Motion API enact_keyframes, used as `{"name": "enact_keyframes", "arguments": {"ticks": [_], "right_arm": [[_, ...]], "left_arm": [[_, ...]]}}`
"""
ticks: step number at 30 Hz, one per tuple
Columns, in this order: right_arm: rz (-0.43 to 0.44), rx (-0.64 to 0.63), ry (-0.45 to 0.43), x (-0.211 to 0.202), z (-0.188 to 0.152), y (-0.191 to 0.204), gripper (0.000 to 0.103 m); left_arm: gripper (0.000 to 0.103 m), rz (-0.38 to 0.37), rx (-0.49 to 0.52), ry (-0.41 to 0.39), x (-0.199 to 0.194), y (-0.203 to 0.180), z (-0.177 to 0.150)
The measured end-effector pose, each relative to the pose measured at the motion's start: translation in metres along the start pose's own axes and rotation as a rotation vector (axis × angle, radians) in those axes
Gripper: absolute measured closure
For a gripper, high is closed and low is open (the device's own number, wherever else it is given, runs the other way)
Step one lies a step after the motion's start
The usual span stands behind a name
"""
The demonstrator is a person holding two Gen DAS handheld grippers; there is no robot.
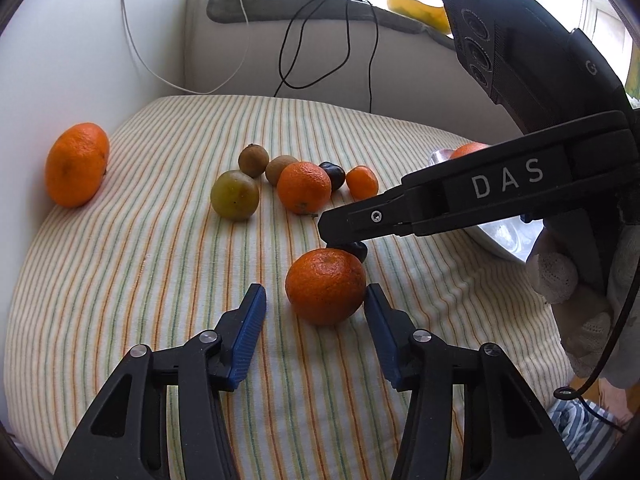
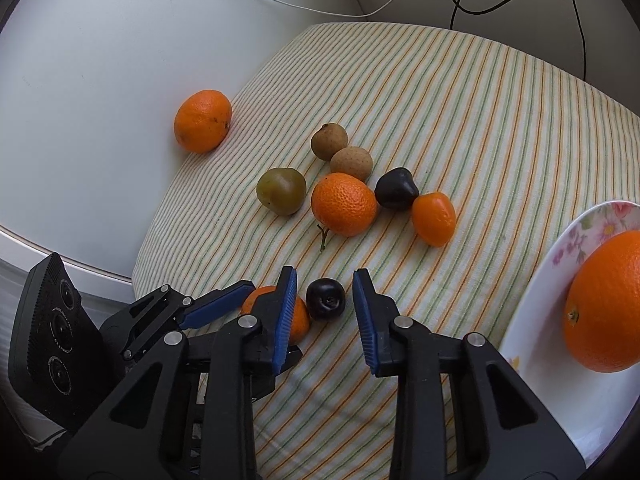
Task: Organize fruits
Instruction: 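Grasp the tangerine with the left gripper while the right gripper grasps the dark plum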
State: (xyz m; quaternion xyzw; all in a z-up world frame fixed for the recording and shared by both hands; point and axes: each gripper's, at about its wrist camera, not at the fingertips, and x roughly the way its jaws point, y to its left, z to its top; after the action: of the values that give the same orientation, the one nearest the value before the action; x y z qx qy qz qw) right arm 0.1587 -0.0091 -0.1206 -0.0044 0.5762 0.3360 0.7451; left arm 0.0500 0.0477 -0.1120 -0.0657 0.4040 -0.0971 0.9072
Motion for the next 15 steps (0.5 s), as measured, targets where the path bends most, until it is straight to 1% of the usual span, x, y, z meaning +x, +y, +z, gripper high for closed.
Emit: {"name": "enact_keyframes", "arguments": {"ticks": [5,9,11,12,15], "right_arm": [[-0.044,-0.032,0.028,0.011,0.003,0.007,0.073],[-0.029,-0.024,0.035,0.013,0.004,0.005,0.077],[-0.02,-0.023,0.036,0.013,0.004,0.005,0.081],[-0.016,-0.023,0.037,0.011,0.005,0.003,0.081],[-0.022,-0.03,0.032,0.011,0.004,0.005,0.082]], "left_arm": [[0.053,0.004,0.004,0.003,0.002,-0.002,0.001],[0.053,-0.005,-0.004,0.006,0.005,0.0,0.006],[0.058,-0.016,-0.005,0.007,0.004,-0.001,0.007],[0.061,-0.022,-0.008,0.006,0.004,-0.001,0.006],[0.065,-0.028,-0.018,0.001,0.003,-0.004,0.006]]}}
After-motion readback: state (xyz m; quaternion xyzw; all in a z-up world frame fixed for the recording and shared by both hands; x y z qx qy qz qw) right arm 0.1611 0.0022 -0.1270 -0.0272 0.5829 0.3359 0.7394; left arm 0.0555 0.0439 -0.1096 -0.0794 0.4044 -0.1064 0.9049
